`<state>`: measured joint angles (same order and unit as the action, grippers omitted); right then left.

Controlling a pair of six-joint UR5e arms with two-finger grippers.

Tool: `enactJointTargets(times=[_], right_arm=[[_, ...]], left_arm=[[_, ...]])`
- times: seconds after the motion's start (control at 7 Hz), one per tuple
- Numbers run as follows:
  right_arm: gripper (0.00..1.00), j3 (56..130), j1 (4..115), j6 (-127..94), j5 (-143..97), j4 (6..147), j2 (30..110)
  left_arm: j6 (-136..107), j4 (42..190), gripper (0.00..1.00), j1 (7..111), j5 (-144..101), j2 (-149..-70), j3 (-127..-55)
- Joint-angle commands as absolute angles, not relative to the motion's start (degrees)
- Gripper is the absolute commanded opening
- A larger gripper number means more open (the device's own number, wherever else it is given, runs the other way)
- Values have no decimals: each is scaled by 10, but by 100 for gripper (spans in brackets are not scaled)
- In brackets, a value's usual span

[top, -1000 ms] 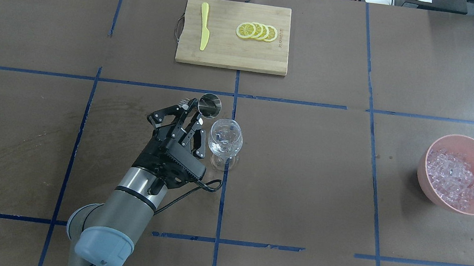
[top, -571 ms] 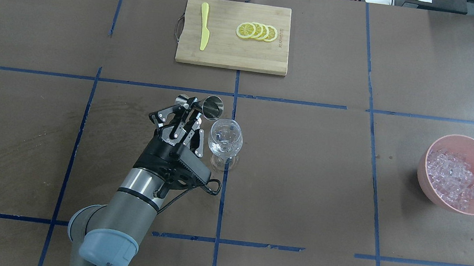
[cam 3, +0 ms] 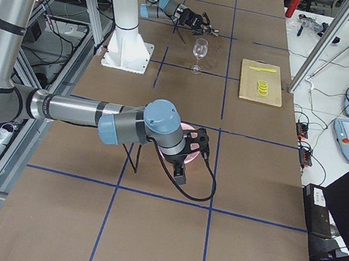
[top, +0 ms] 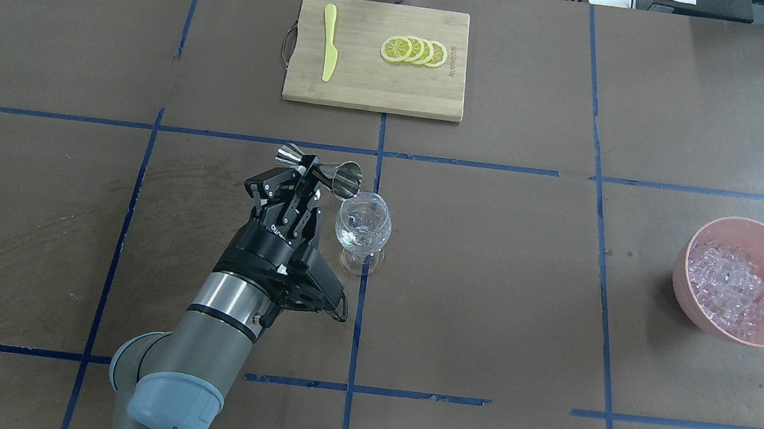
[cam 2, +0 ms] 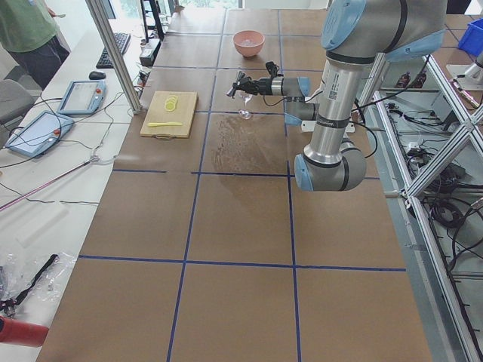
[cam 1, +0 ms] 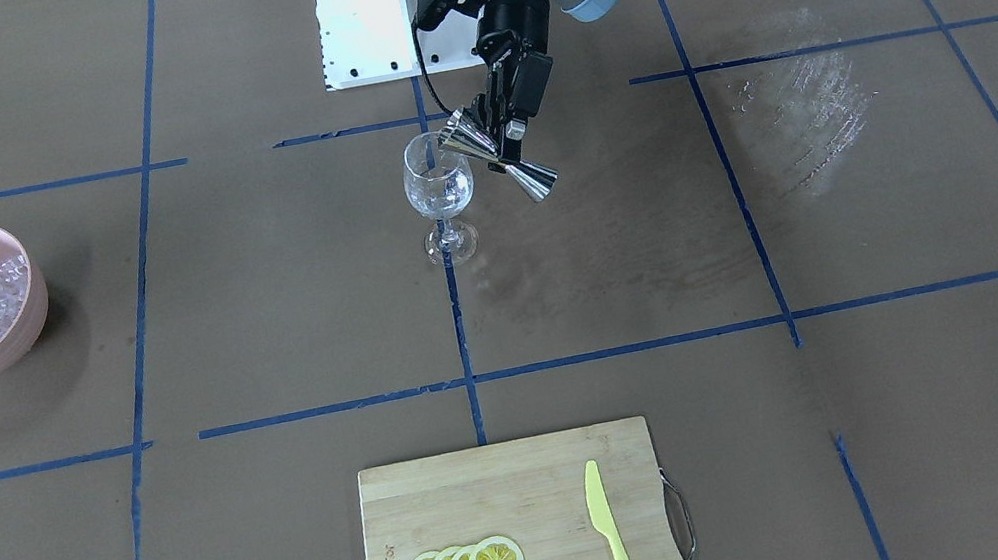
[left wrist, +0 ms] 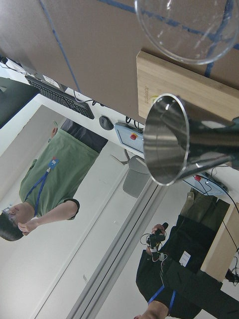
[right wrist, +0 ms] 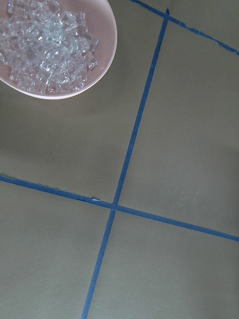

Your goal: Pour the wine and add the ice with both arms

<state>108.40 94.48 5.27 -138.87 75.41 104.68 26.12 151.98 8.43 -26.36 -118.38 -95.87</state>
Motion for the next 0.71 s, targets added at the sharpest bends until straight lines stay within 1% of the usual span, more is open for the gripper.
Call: enactJointTargets(times=[0.0,0.57], right_arm=[[100,1084,945,53,-1389,754,1047],[100,1081,945,53,-1390,754,1049]], left_arm=[[342,1521,0,82,-241,-1186,-960],[458,1521,0,76,-211,-1187,-960]])
